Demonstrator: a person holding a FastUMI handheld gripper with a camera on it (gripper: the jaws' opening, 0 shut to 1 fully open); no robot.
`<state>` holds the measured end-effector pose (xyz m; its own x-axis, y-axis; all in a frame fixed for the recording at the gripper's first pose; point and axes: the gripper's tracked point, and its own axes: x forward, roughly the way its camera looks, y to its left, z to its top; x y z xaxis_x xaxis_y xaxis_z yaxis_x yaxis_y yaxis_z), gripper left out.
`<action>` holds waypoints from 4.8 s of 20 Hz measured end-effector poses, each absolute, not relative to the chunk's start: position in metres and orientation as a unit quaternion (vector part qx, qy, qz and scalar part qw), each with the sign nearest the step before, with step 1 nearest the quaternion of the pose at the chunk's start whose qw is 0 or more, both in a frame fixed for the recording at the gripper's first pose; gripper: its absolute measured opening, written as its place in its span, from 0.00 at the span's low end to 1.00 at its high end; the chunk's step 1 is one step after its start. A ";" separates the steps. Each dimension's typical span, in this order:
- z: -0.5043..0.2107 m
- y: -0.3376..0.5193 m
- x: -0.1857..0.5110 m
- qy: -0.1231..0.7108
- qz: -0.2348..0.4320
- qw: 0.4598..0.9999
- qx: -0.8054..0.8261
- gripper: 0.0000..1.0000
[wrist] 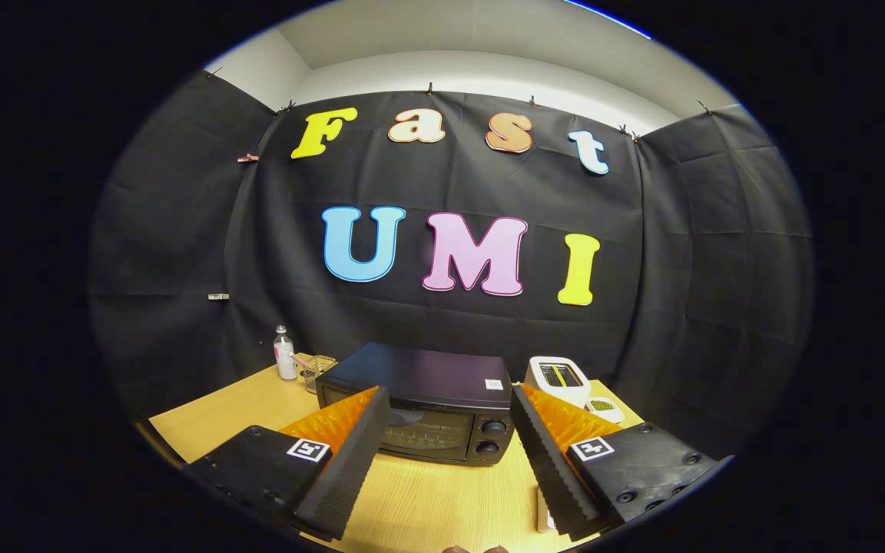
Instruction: Open the toaster oven, put the food inside, and close the toaster oven door.
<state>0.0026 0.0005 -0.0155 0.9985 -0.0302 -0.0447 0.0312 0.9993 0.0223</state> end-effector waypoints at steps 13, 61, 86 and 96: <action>-0.034 0.008 0.035 0.054 -0.026 0.998 0.028 0.98; -0.216 0.094 0.084 0.311 0.000 0.935 0.170 1.00; -0.203 0.011 -0.004 0.314 0.037 0.948 0.043 0.99; -0.153 -0.119 0.000 0.277 -0.005 0.959 0.058 0.98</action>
<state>-0.0001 -0.1189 -0.1533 0.8461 0.0229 -0.5325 0.0413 0.9933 0.1083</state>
